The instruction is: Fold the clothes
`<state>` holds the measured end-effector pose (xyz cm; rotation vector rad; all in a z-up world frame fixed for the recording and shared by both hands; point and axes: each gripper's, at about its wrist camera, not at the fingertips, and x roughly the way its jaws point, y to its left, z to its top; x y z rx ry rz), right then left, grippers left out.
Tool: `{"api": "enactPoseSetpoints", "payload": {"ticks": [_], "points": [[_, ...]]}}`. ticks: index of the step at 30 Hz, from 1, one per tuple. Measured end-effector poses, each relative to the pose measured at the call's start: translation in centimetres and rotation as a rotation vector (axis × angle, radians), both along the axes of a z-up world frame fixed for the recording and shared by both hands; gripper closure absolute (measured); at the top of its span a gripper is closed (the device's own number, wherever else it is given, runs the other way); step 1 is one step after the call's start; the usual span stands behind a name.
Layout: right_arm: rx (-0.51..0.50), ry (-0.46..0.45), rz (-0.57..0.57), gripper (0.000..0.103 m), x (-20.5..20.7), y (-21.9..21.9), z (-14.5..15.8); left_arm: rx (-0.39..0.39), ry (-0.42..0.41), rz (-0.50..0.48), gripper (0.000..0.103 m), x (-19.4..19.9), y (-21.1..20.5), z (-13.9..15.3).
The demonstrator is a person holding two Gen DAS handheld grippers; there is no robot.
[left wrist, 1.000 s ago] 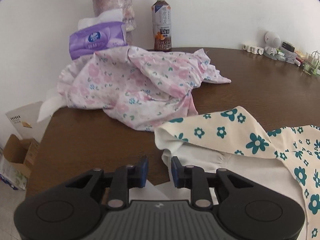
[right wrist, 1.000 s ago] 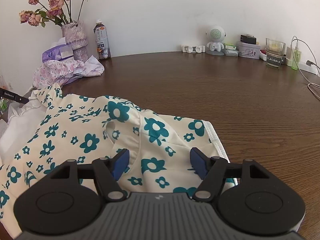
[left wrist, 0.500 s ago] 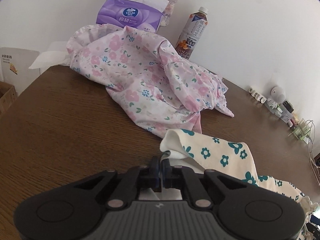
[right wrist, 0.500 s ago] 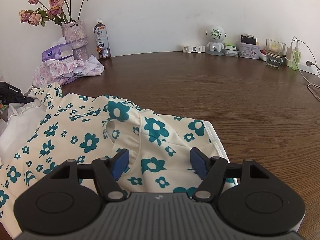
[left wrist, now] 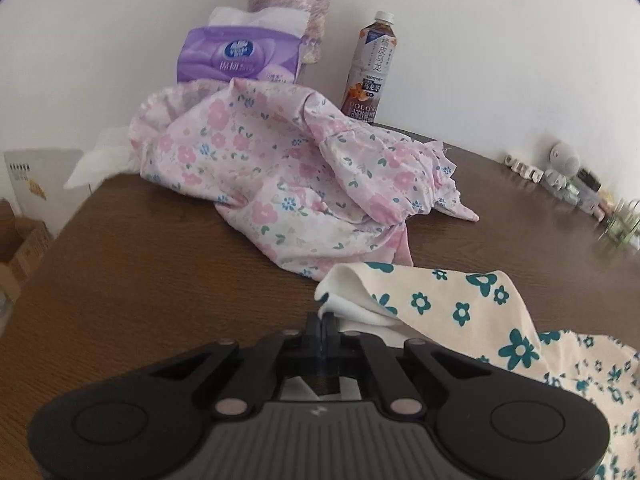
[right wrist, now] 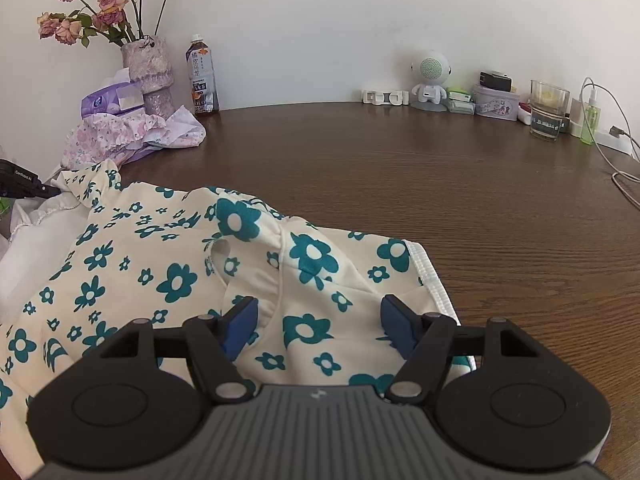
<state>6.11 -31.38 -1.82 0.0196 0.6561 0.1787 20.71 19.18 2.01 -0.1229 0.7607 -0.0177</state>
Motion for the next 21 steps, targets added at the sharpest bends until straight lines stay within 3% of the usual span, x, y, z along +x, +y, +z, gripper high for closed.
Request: {"api": "enactPoseSetpoints", "payload": {"ticks": [1, 4, 6, 9, 10, 12, 15, 16, 17, 19, 21], "points": [[0.000, 0.000, 0.000, 0.034, 0.0, 0.0, 0.0, 0.068, -0.013, -0.005, 0.103, 0.0, -0.5, 0.5], [0.002, 0.000, 0.002, 0.033, 0.0, -0.1, 0.0, 0.373, -0.094, -0.051, 0.103, -0.5, -3.0, 2.4], [-0.001, 0.001, 0.004, 0.032, 0.1, -0.1, 0.0, 0.522, -0.135, -0.080, 0.103, -0.7, -4.5, 3.3], [-0.004, 0.001, 0.005, 0.032, 0.1, -0.1, -0.1, 0.806, -0.207, -0.103, 0.103, -1.0, -6.8, 3.4], [-0.002, 0.001, 0.005, 0.032, 0.1, -0.1, -0.1, 0.863, -0.219, -0.115, 0.103, -1.1, -7.2, 3.2], [0.001, 0.001, 0.004, 0.032, 0.1, -0.1, 0.0, 0.884, -0.206, -0.127, 0.102, -1.0, -7.3, 3.0], [0.002, 0.001, 0.004, 0.032, 0.1, -0.1, 0.0, 0.855, -0.161, -0.096, 0.096, -1.0, -6.6, 2.4], [0.002, 0.001, 0.004, 0.032, 0.1, -0.1, 0.0, 0.846, -0.140, -0.071, 0.090, -1.0, -6.2, 2.1], [0.003, 0.000, 0.004, 0.032, 0.1, -0.1, 0.0, 0.826, -0.122, -0.046, 0.077, -1.0, -5.6, 1.9], [0.004, 0.000, 0.004, 0.032, 0.0, -0.1, 0.0, 0.719, -0.082, 0.019, 0.054, -1.2, -3.8, 1.8], [0.007, 0.000, 0.004, 0.032, 0.0, -0.2, 0.0, 0.544, -0.029, 0.091, 0.053, -1.4, -1.5, 1.9]]}}
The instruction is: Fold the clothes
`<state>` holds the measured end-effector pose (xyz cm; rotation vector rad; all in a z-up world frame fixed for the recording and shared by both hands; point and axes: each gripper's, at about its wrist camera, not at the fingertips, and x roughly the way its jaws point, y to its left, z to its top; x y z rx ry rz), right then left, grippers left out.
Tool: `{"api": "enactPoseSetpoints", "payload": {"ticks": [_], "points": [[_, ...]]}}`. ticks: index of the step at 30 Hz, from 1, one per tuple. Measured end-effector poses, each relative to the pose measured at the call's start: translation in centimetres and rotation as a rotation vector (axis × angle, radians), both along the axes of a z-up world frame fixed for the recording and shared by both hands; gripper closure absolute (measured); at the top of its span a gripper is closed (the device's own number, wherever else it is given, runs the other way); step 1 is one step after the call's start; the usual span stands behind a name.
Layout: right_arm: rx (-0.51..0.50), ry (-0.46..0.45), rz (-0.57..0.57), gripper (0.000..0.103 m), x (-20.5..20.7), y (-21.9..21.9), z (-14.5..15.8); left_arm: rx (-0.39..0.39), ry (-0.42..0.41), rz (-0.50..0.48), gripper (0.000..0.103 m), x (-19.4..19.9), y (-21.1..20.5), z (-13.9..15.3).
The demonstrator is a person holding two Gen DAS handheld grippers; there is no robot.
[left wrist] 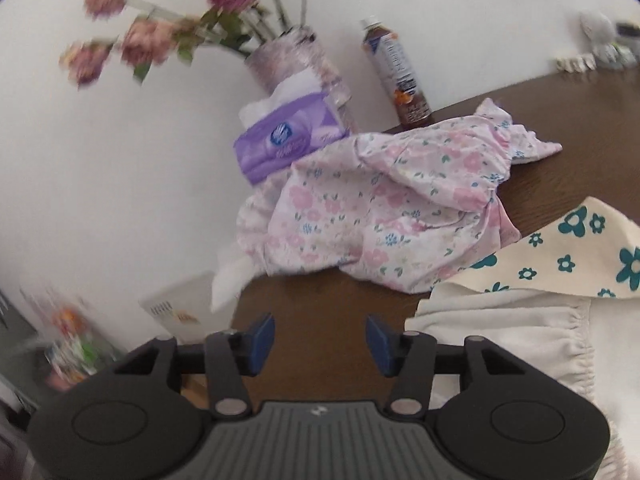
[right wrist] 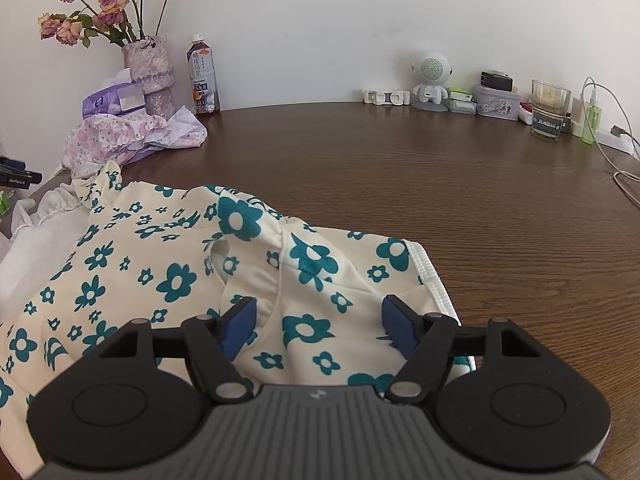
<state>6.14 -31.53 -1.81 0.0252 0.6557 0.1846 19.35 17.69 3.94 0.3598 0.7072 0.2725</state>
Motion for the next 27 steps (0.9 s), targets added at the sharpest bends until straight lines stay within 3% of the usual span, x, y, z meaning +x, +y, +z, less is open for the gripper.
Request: {"api": "enactPoseSetpoints", "payload": {"ticks": [3, 6, 12, 15, 17, 19, 27], "points": [[-0.001, 0.000, 0.000, 0.032, 0.0, 0.0, 0.0, -0.261, -0.028, 0.114, 0.052, -1.3, 3.4, 0.5], [-0.004, 0.000, 0.000, 0.032, 0.0, 0.0, 0.0, -0.408, -0.011, 0.085, 0.045, -3.5, 4.1, 0.5], [-0.015, 0.001, 0.000, 0.032, 0.0, 0.2, 0.0, -0.382, 0.002, -0.136, 0.042, -7.2, -0.3, -0.1], [-0.024, 0.002, -0.001, 0.031, 0.0, 0.4, 0.0, -0.349, 0.010, -0.246, 0.046, -8.4, -2.6, -0.5], [-0.026, 0.002, -0.004, 0.031, 0.1, 0.5, -0.1, -0.317, 0.036, -0.275, 0.060, -8.3, -3.6, -1.3], [-0.026, 0.002, -0.007, 0.031, 0.0, 0.5, -0.1, -0.285, 0.063, -0.305, 0.064, -8.2, -4.6, -2.2], [-0.025, 0.002, -0.008, 0.031, 0.0, 0.4, 0.0, -0.268, 0.050, -0.273, 0.065, -7.9, -4.3, -3.0]]}}
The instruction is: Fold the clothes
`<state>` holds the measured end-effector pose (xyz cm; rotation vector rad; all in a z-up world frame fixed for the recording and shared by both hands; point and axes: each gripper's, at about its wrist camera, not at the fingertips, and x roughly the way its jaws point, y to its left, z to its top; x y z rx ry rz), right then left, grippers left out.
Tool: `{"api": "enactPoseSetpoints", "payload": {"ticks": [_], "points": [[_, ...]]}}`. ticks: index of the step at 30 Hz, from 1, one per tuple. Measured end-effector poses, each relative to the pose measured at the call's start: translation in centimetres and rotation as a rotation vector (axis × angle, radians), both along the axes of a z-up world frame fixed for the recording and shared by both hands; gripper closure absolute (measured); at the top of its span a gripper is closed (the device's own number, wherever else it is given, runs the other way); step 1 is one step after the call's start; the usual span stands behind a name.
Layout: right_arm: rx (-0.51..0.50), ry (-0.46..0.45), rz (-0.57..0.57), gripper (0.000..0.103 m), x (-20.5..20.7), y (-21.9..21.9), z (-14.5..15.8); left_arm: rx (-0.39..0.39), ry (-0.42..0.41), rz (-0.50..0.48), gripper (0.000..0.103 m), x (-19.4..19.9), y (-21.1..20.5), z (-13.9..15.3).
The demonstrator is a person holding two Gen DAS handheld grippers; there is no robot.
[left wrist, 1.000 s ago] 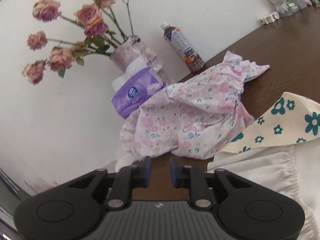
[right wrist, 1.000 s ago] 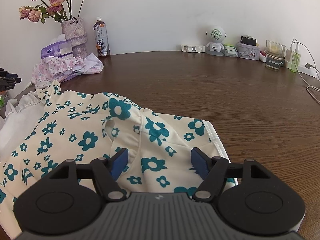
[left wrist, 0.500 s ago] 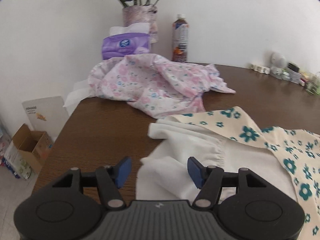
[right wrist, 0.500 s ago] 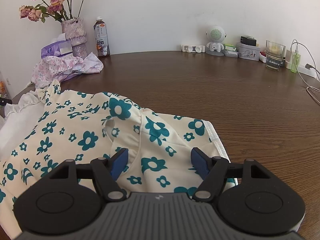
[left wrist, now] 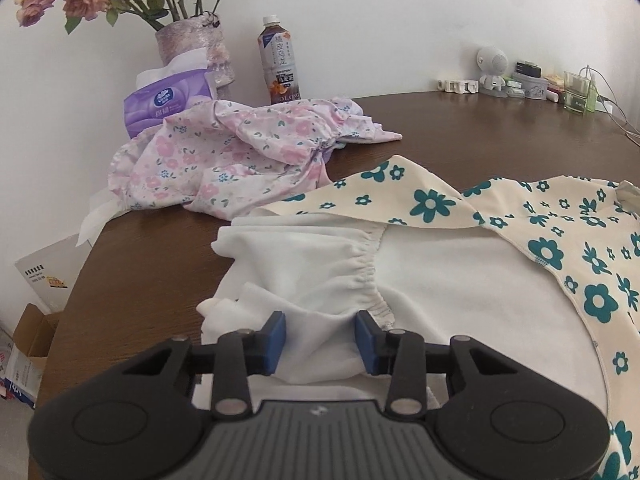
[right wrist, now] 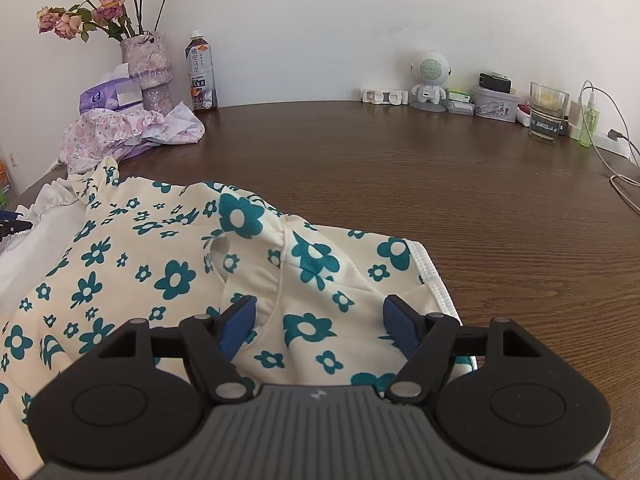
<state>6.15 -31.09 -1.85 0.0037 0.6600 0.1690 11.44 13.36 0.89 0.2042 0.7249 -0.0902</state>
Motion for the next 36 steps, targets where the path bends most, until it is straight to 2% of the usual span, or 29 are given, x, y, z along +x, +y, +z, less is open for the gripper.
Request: {"api": "enactPoseSetpoints", "payload": {"ticks": [9, 18, 36], "points": [[-0.002, 0.000, -0.001, 0.031, 0.0, 0.1, 0.0, -0.001, -0.062, 0.065, 0.065, -1.0, 0.3, -0.5], [-0.008, 0.001, -0.002, 0.031, 0.0, 0.2, 0.0, -0.049, -0.065, 0.089, 0.064, -1.5, 1.5, -0.6], [-0.010, 0.001, -0.003, 0.031, 0.0, 0.2, 0.0, -0.075, -0.089, 0.106, 0.064, -1.9, 1.7, -0.8]]}}
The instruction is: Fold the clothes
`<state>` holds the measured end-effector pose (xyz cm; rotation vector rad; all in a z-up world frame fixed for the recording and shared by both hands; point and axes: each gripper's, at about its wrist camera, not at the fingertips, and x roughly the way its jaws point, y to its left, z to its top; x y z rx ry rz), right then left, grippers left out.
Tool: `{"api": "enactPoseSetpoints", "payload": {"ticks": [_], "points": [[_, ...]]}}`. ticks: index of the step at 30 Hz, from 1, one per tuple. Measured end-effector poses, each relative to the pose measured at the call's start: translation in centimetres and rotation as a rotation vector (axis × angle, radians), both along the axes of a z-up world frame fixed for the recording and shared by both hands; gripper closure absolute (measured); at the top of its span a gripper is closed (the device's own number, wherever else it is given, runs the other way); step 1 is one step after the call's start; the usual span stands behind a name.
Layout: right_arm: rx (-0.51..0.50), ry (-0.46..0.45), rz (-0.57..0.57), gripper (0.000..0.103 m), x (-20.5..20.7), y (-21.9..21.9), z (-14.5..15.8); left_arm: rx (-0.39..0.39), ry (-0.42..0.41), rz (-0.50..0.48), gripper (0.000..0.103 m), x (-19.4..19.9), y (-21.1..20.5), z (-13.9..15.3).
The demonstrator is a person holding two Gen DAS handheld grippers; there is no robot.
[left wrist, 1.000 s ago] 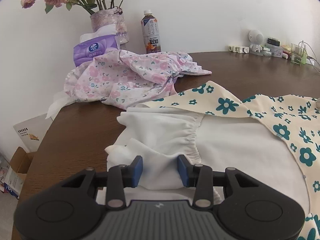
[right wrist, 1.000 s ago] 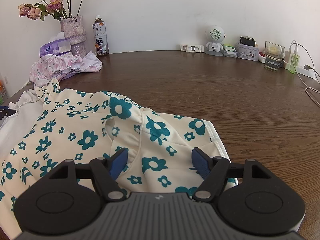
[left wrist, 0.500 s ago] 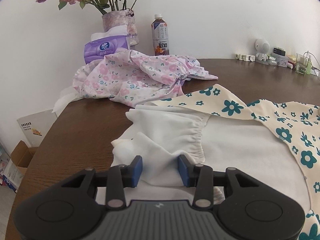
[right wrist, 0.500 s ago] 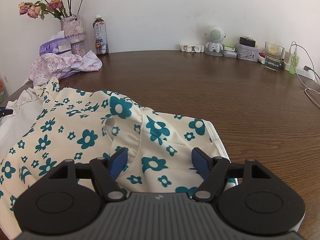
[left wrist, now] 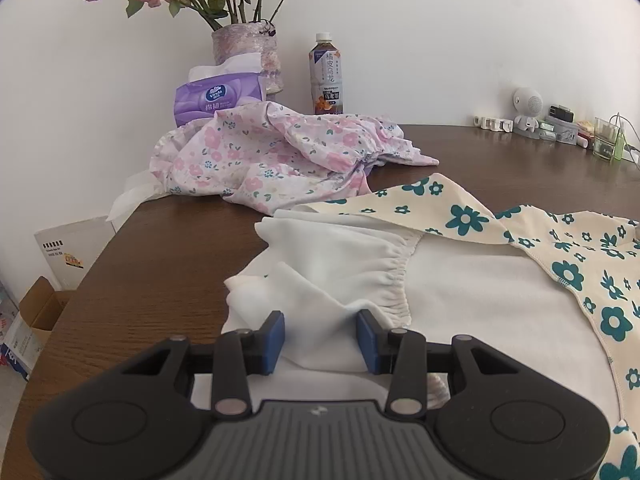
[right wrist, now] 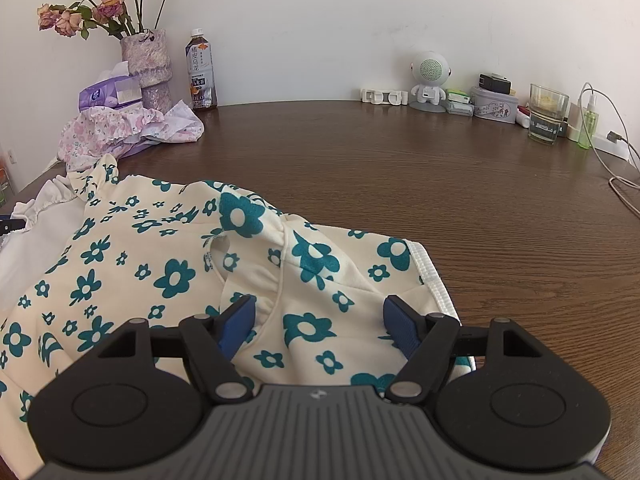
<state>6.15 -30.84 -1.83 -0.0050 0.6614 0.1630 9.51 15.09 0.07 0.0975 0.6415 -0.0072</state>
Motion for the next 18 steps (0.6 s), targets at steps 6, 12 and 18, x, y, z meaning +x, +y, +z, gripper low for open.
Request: {"api": "enactPoseSetpoints", "payload": {"ticks": [6, 12, 18], "points": [[-0.002, 0.000, -0.001, 0.031, -0.03, -0.02, 0.02, 0.000, -0.002, 0.006, 0.063, -0.05, 0.02, -0.01], [-0.006, -0.001, -0.003, 0.031, -0.03, 0.02, 0.01, 0.001, -0.003, 0.007, 0.063, -0.05, 0.08, 0.00], [0.000, -0.001, -0.003, 0.031, -0.02, -0.09, 0.03, -0.040, 0.001, 0.010, 0.066, -0.24, 0.88, 0.50]]}}
